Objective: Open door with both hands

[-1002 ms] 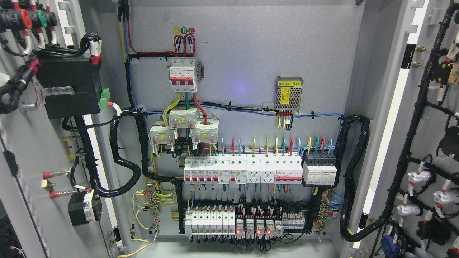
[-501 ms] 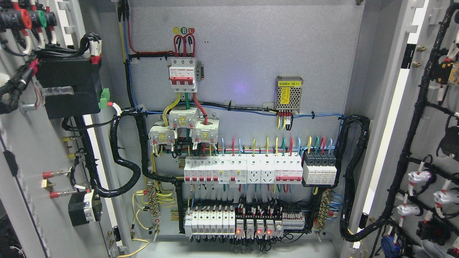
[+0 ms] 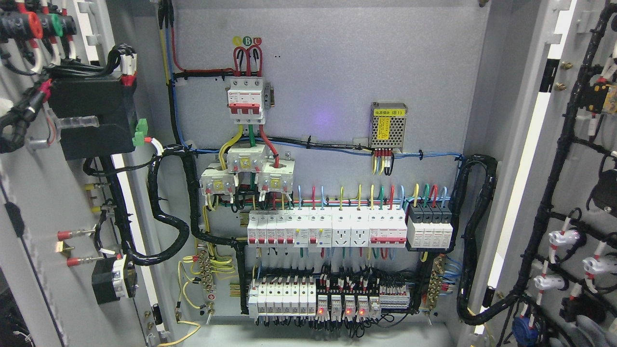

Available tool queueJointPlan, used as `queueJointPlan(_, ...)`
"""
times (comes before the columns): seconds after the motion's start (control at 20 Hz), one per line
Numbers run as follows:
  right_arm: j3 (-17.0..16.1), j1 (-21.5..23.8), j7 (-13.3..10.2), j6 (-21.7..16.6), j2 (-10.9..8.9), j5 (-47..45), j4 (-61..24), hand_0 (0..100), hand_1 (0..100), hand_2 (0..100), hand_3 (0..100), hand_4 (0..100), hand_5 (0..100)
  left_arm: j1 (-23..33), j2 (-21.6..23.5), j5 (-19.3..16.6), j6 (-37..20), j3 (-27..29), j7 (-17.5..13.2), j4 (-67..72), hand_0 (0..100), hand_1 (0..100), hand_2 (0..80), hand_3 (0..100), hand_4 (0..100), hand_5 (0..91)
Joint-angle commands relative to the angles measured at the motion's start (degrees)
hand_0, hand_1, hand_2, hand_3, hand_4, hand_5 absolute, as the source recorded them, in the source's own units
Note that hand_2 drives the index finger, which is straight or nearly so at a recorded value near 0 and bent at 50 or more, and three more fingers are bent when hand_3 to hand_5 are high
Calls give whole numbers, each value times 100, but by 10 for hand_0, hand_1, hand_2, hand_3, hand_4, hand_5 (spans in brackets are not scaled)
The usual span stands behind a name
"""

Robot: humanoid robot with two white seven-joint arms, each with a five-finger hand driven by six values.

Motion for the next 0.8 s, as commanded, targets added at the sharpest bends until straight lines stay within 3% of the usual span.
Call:
queueJointPlan(0.0,-94,-6,20,-3,-175,-181,192,0,0,0,0,0,0,297,-70,235,-5484,1460,-13,-558,0,0,0,0,0,0)
queueJointPlan(0.2,-208,21,12,-3,-175,-172,192,0,0,0,0,0,0,367,-35,517,-5484,2023,-13,-506,0,0,0,0,0,0)
queueJointPlan(0.5,-472,152,11,-11,-140,-190,245,0,0,0,0,0,0,691,176,666,-5484,2716,-13,-444,0,0,0,0,0,0)
queueJointPlan(0.75,-718,311,3,-11,-105,-216,271,0,0,0,0,0,0,693,570,1262,-5484,3481,-13,-111,0,0,0,0,0,0)
